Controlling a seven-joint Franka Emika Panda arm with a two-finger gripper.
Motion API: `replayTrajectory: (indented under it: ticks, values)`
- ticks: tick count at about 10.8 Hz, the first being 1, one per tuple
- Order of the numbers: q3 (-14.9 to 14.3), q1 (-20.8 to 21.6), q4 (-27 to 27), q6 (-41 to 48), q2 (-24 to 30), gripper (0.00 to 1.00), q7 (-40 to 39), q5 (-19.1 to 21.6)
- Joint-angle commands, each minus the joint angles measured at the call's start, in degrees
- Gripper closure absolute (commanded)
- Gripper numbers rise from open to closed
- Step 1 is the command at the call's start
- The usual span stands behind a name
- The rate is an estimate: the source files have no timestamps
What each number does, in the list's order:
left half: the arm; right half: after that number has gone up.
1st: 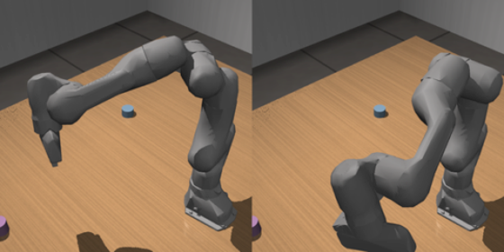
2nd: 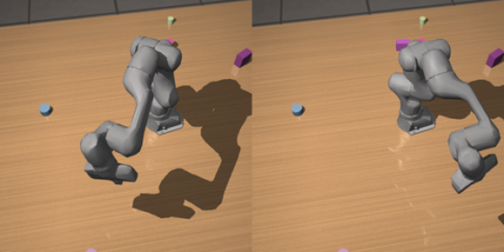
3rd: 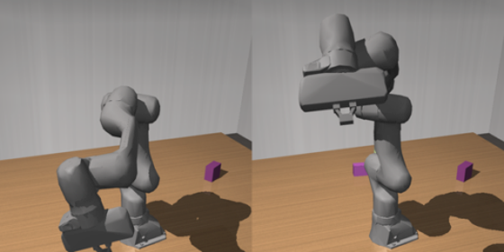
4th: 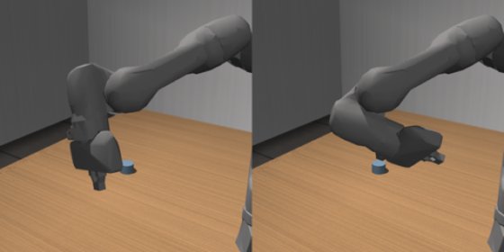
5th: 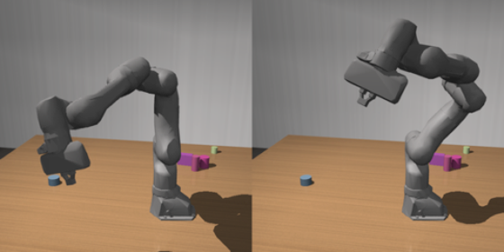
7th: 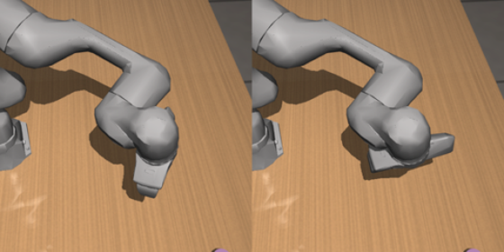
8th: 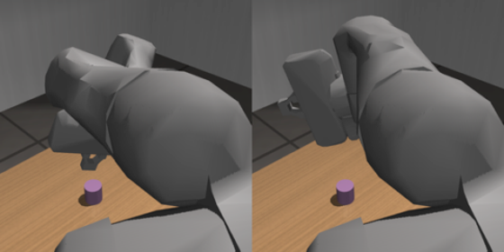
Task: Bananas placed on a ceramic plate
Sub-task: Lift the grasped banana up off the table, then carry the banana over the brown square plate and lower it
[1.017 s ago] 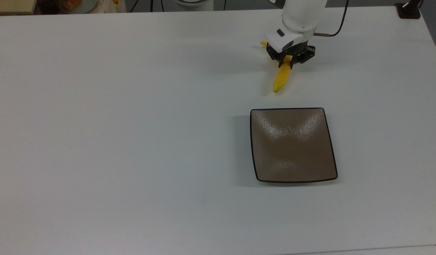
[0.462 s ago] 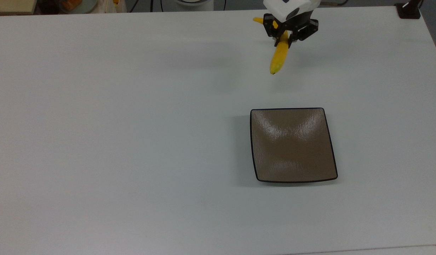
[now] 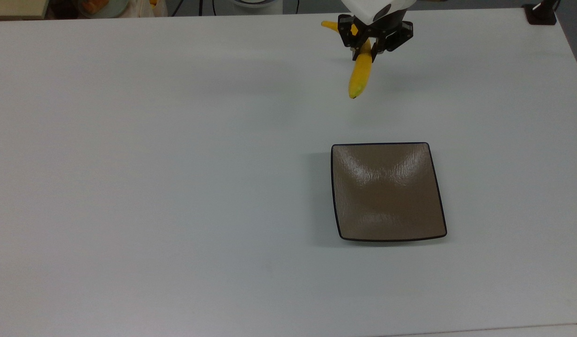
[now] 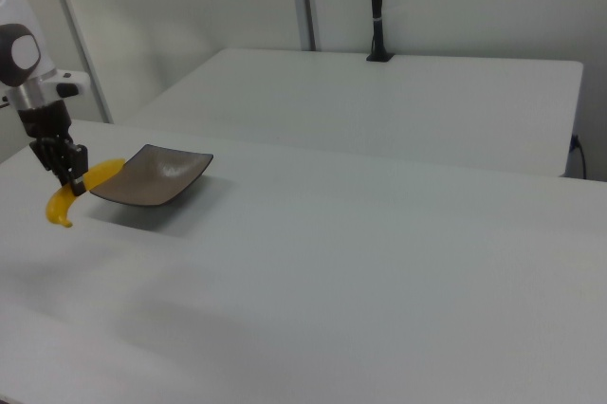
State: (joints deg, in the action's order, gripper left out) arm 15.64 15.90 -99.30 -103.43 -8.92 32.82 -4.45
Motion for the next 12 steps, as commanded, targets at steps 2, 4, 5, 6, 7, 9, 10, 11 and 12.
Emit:
replayTrajectory:
  ticks: [2,4,5,6,7,9,10,11,12]
  values:
    - [-5.2,1.1,14.3,0.9,-9.3,1.0,-0.7,0.1]
    - [-5.6,1.0,20.9,0.5,-14.5,1.0,-0.6,0.1]
    - [-5.8,1.1,23.9,-0.4,-17.2,1.0,-0.3,0.1]
    - [-5.8,1.1,24.6,-3.7,-18.3,1.0,0.5,0.1]
    - [-5.8,1.2,24.4,-7.8,-19.2,1.0,1.2,0.1]
    - [-6.6,2.1,24.3,-14.8,-21.6,1.0,3.4,0.1]
    - [-7.2,2.9,24.4,-18.1,-22.8,1.0,5.0,0.1]
    - [-7.6,3.7,24.6,-21.3,-24.3,1.0,6.8,0.1]
    - [-7.6,3.9,24.3,-24.3,-24.7,1.0,8.9,0.1]
